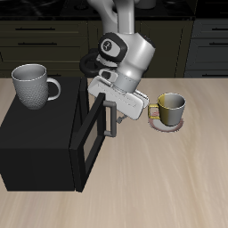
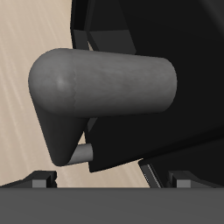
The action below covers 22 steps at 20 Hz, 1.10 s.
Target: Open the microwave
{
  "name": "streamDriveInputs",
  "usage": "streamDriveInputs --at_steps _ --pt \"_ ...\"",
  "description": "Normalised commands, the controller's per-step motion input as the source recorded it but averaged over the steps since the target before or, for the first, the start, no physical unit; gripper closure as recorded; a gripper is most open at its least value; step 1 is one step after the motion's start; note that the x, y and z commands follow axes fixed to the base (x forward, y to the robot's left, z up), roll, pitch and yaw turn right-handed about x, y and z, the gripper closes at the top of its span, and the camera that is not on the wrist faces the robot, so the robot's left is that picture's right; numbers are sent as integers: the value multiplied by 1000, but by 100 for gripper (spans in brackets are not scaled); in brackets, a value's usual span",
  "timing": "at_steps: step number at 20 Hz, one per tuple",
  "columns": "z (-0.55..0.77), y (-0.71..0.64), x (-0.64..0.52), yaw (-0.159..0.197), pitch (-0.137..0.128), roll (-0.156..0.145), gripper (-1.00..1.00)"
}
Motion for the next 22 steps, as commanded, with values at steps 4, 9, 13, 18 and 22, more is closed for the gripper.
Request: streamDriveInputs --at_steps 4,9,13,18,22 --pt "278 58 189 411 -210 181 -100" --pt "364 -282 57 154 -108 48 -100" --pt "383 -324 -82 91 -86 -25 -100" --pt "243 102 35 51 -33 46 -100" --pt "136 -23 33 -26 4 -4 -100"
